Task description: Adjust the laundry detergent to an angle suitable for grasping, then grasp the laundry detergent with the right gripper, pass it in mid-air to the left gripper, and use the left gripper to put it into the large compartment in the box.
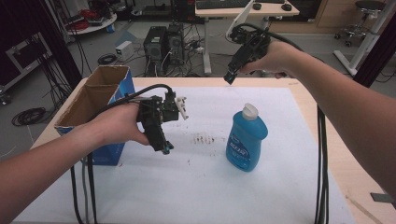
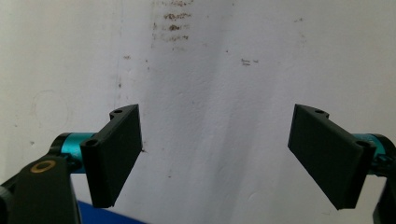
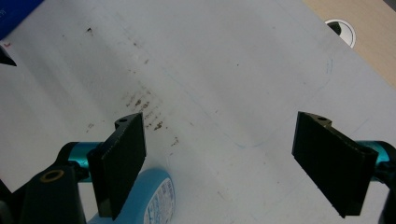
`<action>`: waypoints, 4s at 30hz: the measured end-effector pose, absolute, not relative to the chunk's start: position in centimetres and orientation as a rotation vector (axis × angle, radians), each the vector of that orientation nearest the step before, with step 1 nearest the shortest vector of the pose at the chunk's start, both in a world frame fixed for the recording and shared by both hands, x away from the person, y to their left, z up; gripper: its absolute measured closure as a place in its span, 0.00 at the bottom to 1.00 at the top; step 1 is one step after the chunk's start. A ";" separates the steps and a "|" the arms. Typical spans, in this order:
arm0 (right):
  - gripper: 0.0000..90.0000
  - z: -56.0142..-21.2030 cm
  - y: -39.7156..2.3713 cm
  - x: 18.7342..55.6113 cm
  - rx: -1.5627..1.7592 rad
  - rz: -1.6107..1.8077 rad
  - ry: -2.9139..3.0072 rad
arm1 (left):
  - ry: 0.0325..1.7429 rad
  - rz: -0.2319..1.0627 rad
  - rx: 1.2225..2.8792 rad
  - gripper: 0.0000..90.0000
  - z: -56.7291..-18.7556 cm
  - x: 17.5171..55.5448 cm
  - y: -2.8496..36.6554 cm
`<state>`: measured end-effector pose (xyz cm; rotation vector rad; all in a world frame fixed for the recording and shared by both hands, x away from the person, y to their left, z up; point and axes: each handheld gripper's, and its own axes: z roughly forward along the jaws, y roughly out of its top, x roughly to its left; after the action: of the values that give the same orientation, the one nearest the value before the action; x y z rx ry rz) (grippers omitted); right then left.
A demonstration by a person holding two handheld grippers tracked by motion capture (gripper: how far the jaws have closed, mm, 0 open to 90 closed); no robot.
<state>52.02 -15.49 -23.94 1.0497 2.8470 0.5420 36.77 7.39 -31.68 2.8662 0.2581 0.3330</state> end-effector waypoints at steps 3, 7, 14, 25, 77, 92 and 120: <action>0.19 -24.1 -15.4 52.0 1.049 0.536 2.850 | 0.262 0.344 2.861 0.20 -31.7 36.8 7.4; 0.19 -24.2 -15.3 52.0 1.044 0.535 2.855 | 0.265 0.339 2.871 0.20 -31.8 36.7 7.5; 0.19 -24.2 -15.0 51.8 1.028 0.540 2.858 | 0.274 0.345 2.862 0.20 -31.7 36.5 7.7; 0.19 -23.7 -15.9 51.5 1.042 0.555 2.845 | 0.275 0.340 2.865 0.20 -31.6 36.5 7.7; 0.19 -20.4 -24.1 40.9 1.014 0.962 2.669 | 0.298 0.349 2.853 0.20 -31.0 36.5 8.5; 0.19 -23.1 -26.9 35.5 1.021 1.068 2.607 | 0.318 0.366 2.837 0.20 -30.6 36.1 9.0; 0.12 -30.9 -25.3 33.7 1.037 1.013 2.675 | 0.329 0.366 2.835 0.20 -30.6 36.2 9.1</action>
<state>33.71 -25.25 -30.92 1.0371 2.6753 1.0128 36.15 9.13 -30.61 2.8350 0.3288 0.3658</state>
